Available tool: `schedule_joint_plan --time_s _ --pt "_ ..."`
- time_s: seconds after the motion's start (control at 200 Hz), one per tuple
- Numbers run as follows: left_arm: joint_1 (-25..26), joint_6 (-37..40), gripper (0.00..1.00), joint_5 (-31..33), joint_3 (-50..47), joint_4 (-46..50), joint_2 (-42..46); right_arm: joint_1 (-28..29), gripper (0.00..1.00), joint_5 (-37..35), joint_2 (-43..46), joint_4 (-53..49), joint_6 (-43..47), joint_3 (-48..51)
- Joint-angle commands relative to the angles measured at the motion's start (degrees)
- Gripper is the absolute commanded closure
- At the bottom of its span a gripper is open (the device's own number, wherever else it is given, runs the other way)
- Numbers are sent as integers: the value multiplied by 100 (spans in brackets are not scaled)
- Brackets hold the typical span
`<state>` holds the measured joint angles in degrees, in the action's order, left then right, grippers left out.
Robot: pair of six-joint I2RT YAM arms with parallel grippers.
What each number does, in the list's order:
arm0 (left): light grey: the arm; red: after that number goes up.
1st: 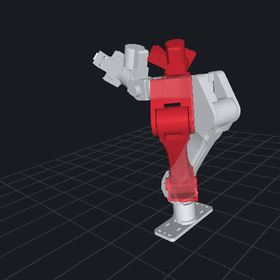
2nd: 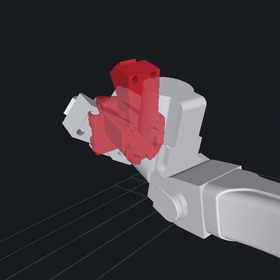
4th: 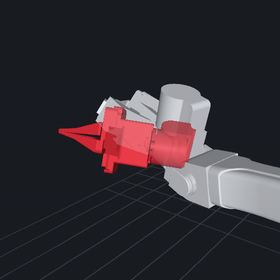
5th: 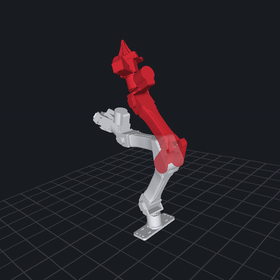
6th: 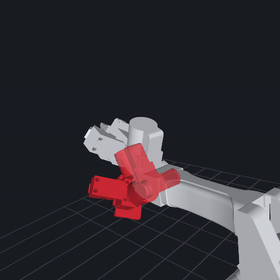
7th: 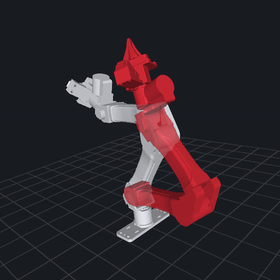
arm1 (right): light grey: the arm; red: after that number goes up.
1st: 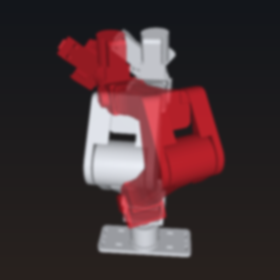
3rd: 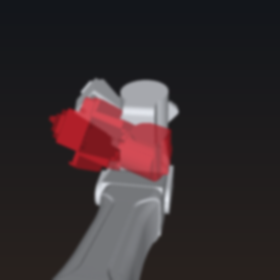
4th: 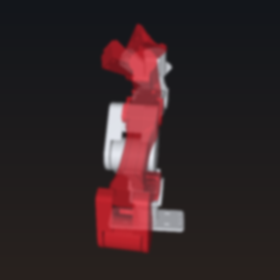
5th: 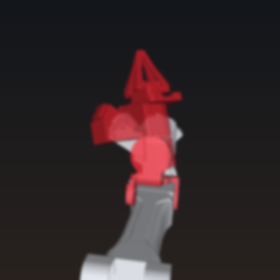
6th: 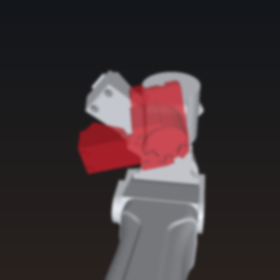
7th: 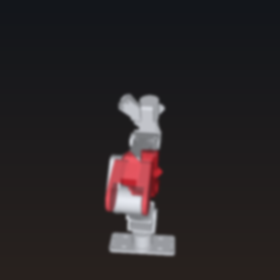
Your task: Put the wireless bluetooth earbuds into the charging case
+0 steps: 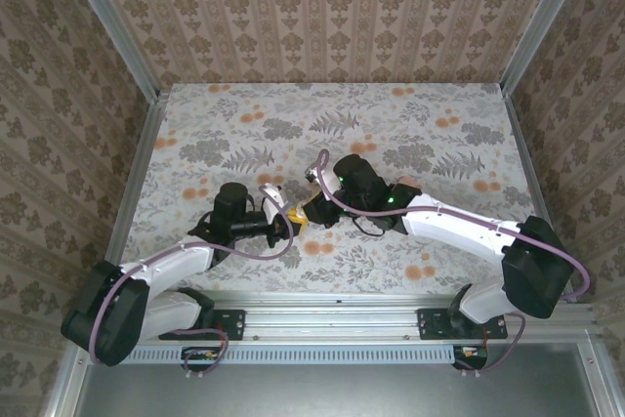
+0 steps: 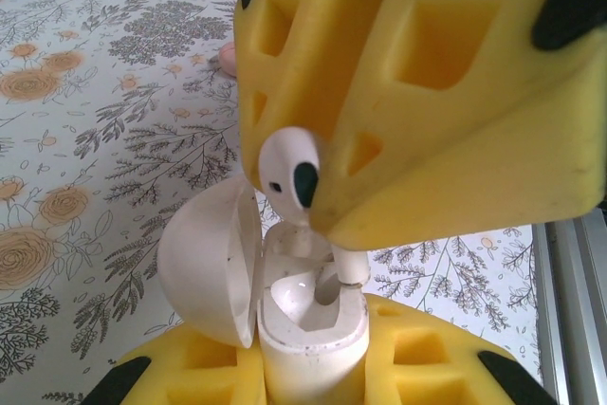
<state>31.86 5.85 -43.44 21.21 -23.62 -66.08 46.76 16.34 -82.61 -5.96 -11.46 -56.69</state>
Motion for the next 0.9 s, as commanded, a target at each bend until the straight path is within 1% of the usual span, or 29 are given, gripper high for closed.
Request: schedule_joint_plan --time_s 0.0,0.6,0.895 --pt "26 61 85 -32 -65 -54 104 34 81 -113 163 129 129 -100" --pt "20 -149 85 63 -74 -152 246 129 82 -339 -26 249 93 59" --pt "14 -171 85 169 -74 -119 350 236 82 -547 -34 -24 289 26"
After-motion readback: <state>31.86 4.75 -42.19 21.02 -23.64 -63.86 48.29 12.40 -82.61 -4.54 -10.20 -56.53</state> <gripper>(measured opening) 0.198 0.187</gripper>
